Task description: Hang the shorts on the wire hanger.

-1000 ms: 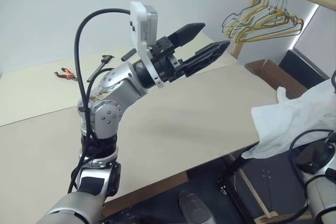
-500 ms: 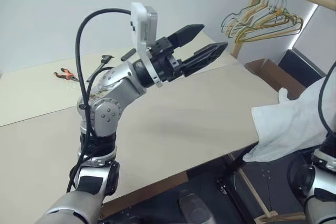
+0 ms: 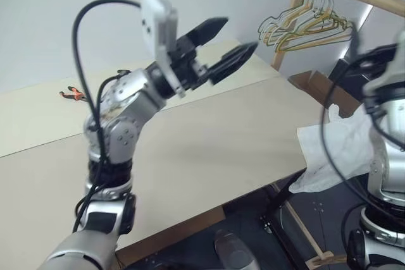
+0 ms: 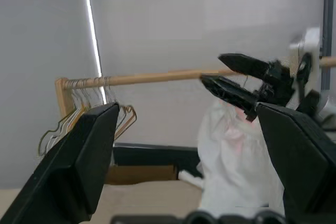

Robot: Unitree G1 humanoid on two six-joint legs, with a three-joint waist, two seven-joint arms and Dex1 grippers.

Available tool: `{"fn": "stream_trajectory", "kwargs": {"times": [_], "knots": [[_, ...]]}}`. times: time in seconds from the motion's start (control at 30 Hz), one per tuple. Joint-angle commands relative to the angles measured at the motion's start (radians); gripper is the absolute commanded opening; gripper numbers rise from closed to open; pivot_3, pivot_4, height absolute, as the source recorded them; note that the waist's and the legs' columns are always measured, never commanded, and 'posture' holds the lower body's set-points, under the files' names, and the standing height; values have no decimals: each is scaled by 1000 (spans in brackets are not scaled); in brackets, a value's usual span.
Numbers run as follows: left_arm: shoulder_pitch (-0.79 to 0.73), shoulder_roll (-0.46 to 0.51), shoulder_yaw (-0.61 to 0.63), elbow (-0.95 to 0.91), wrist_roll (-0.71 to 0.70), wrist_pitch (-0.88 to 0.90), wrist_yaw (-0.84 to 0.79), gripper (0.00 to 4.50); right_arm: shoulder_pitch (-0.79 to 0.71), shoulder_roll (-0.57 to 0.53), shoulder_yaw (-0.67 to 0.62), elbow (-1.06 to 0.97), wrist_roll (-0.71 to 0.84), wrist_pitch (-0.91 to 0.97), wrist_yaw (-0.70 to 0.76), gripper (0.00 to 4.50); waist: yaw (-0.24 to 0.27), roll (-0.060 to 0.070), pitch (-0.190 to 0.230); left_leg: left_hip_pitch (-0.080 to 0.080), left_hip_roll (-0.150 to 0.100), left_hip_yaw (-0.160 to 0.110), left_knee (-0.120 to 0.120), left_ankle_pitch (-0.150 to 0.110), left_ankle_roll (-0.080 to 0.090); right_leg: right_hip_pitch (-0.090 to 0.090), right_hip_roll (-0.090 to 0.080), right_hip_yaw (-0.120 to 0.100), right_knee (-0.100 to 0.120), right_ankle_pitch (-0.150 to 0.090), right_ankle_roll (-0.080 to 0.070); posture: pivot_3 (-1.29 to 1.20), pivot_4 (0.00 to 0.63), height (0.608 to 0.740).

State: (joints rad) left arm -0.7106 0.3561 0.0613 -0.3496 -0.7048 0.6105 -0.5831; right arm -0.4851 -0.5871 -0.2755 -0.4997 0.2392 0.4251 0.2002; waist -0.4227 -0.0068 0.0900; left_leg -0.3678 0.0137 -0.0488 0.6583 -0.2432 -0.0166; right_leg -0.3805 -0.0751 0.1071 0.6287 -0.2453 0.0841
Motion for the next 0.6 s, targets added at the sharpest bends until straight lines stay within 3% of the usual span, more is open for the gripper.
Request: {"fn": "stream_trajectory", "kwargs": {"times": [0.03,0.17,0.27,0.4,0.6], "knots": [[79,106,38,-58,37,-33,-59,4500,-11,-37,79,15,141,-30,260,4472,15,-2,-1,0,0,-1,1,0,0,-1,0,0,1,0,0,-219,5,740],[233,278,72,-110,67,-36,-157,4500,-1,-138,208,93,195,-45,572,4472,59,-5,-3,0,-1,0,2,0,0,-5,-1,0,0,1,0,-134,1,740],[326,341,104,-158,80,-38,-148,4500,-15,-178,264,144,190,-65,683,4472,114,-6,-3,-2,-1,-1,2,0,0,-6,-1,-1,1,1,0,-77,4,740],[475,365,179,-268,49,-15,-116,4500,-63,-157,306,227,167,-102,749,4472,190,-8,-4,-2,0,0,2,0,0,-8,-1,-1,1,1,0,-17,14,740],[546,359,205,-356,1,13,-71,4500,-103,-147,322,290,147,-131,805,4472,294,-9,-3,-2,0,0,2,0,0,-8,-1,-2,0,1,-1,7,33,740]]}}
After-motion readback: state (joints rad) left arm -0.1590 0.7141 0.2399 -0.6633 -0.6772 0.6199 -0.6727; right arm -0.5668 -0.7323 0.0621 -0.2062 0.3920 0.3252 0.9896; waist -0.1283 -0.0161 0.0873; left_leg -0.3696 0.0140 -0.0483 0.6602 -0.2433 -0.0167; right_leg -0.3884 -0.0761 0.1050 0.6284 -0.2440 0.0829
